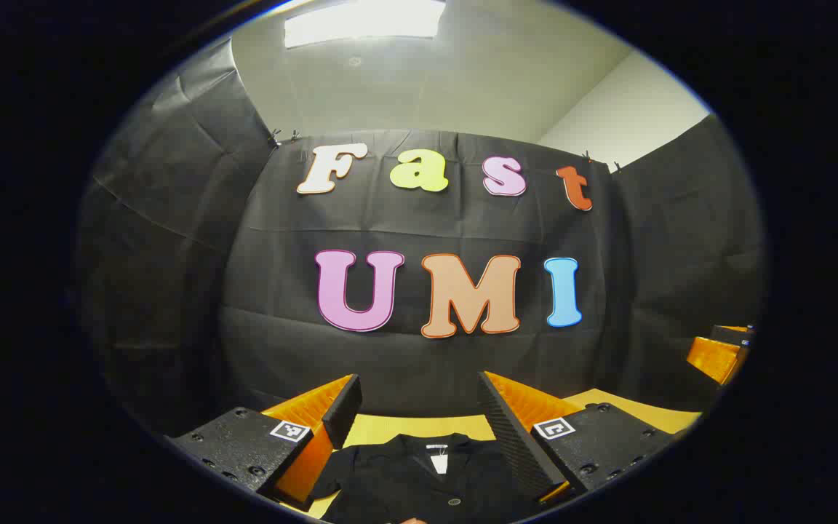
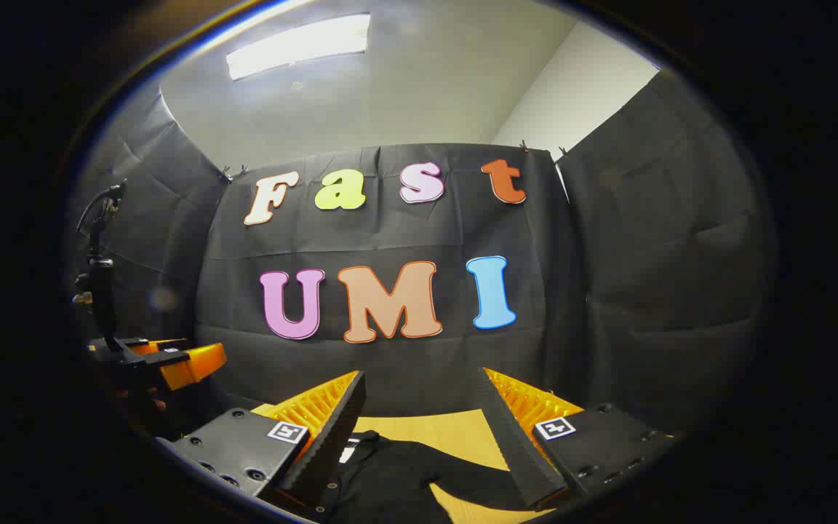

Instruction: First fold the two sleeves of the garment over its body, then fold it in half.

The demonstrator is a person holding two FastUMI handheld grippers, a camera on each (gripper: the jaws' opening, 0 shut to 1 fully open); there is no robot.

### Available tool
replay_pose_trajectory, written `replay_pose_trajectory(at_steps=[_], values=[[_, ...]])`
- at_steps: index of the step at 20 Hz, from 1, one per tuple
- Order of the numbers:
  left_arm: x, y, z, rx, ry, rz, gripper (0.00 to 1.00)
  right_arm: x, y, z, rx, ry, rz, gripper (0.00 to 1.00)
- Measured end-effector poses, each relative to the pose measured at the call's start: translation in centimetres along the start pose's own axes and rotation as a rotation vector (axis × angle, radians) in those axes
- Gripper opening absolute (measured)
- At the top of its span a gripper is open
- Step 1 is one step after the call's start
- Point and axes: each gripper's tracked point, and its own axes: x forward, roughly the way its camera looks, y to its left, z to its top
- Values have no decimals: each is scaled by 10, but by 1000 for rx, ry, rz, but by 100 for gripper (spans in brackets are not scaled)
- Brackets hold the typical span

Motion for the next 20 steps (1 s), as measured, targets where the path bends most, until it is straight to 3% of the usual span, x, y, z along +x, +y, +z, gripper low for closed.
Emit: replay_pose_trajectory(at_steps=[20], values=[[-5,9,-1,-23,-21,16,95,3,3,10,-1,-33,16,97]])
